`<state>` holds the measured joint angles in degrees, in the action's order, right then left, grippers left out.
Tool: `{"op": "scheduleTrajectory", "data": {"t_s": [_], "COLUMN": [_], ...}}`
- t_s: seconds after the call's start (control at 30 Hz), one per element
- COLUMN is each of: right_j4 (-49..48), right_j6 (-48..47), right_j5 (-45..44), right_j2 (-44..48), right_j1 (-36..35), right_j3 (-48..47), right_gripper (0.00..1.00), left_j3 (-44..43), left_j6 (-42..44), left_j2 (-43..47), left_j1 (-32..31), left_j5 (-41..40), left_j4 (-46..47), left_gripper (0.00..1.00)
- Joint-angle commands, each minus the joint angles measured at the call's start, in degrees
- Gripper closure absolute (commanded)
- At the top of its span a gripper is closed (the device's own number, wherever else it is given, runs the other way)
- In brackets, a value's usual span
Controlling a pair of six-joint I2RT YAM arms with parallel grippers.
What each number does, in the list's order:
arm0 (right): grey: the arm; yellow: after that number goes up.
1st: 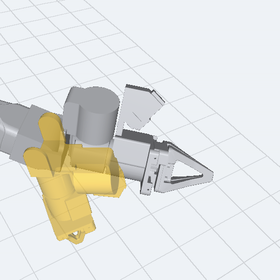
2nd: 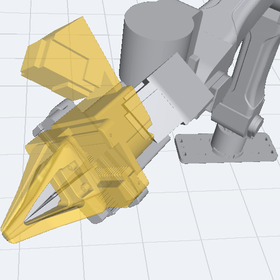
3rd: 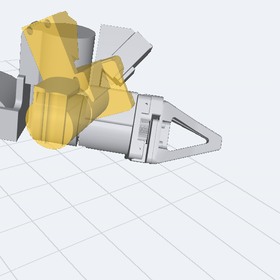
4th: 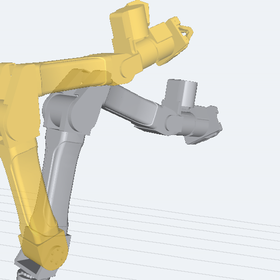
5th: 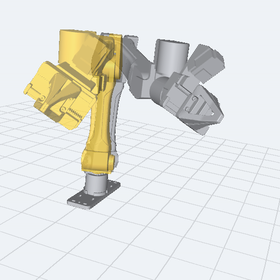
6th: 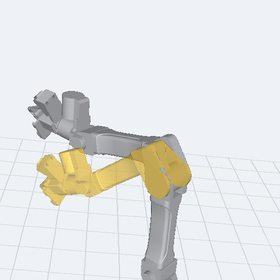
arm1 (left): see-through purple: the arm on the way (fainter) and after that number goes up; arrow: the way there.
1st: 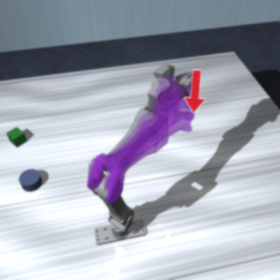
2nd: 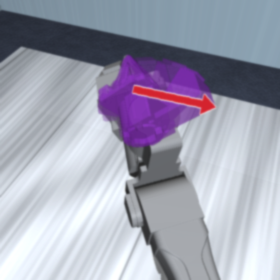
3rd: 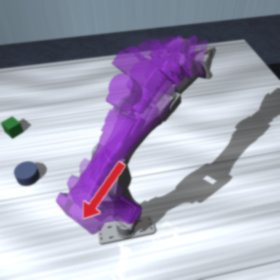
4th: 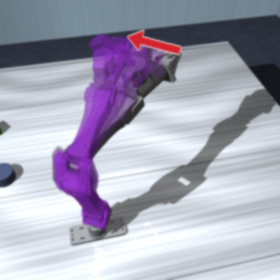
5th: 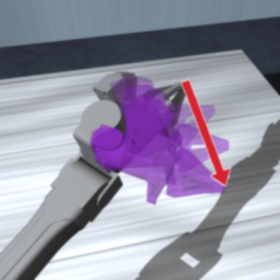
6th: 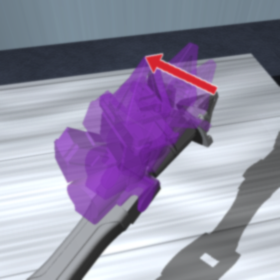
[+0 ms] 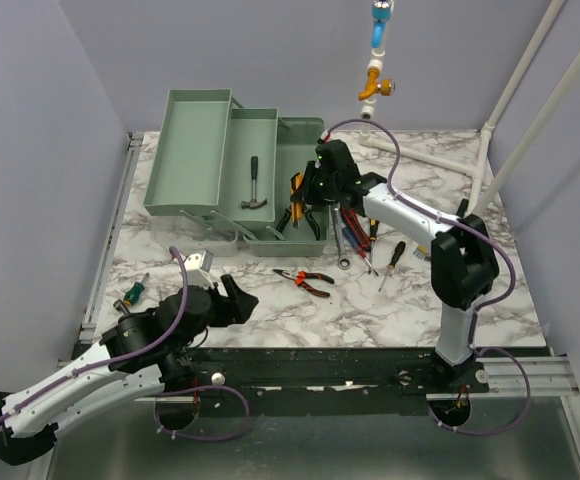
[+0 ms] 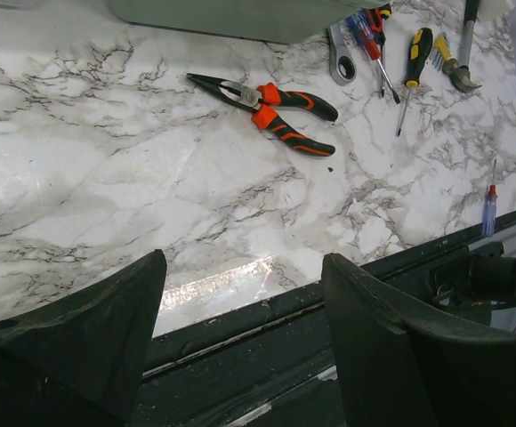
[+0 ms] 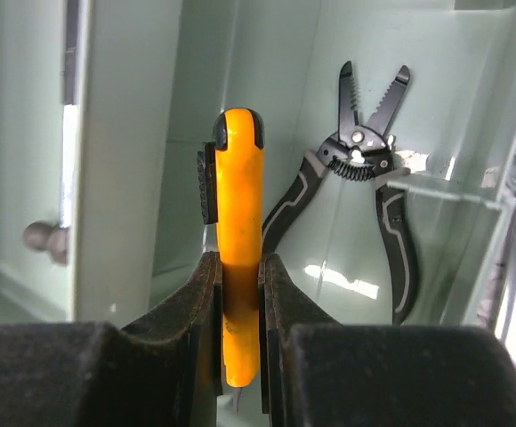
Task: Pack the tool kit
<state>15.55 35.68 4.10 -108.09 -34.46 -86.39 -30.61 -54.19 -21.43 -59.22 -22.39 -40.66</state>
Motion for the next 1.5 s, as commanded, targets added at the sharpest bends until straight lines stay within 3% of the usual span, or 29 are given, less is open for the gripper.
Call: {"op": "scheduleTrajectory", "data": {"t_s": [0.0,0.17,0.23,0.27,0.37,0.67,0.93,1.13,1.2,1.47], "right_j4": [2.75,2.94,4.05,4.68,4.65,6.47,10.73,10.24,9.79,4.15], "right_j6": [-1.89,-1.17,-0.62,-0.59,-0.72,-2.9,-5.38,-5.03,-3.78,-1.34], "right_j5": [-3.83,-3.77,-3.77,-3.76,-5.37,-8.56,-24.31,-30.96,-32.13,-23.83], "right_j2": [-5.94,-10.93,-12.46,-12.79,-10.86,2.62,16.65,26.38,27.31,20.62], "right_j1": [-0.77,-1.6,-1.71,-1.74,-1.75,-1.75,-1.05,4.38,7.06,13.76], "right_j3": [-4.64,-7.02,-8.31,-8.73,-8.1,-3.19,6.99,17.46,20.8,25.08], "right_gripper": [0.95,0.9,0.75,0.62,0.48,0.46,0.45,0.3,0.24,0.26], "left_j3": [0.59,0.49,0.15,-0.08,-0.13,1.34,1.1,0.89,1.31,2.99], "left_j6": [0.27,0.49,0.74,0.89,1.03,2.69,6.12,8.2,8.71,12.07], "left_j2": [-0.1,-0.69,-1.24,-1.53,-2.1,-8.26,-15.89,-18.26,-18.27,-17.74], "left_j1": [0.26,0.32,0.33,0.33,0.33,0.34,0.51,0.47,0.51,0.42], "left_j5": [1.75,2.06,2.0,2.0,2.09,4.98,9.45,11.89,12.9,20.0], "left_j4": [1.93,2.58,2.44,2.3,2.46,8.97,15.64,19.22,20.78,29.2], "left_gripper": [0.27,0.27,0.27,0.27,0.27,0.25,0.22,0.2,0.18,0.03]}}
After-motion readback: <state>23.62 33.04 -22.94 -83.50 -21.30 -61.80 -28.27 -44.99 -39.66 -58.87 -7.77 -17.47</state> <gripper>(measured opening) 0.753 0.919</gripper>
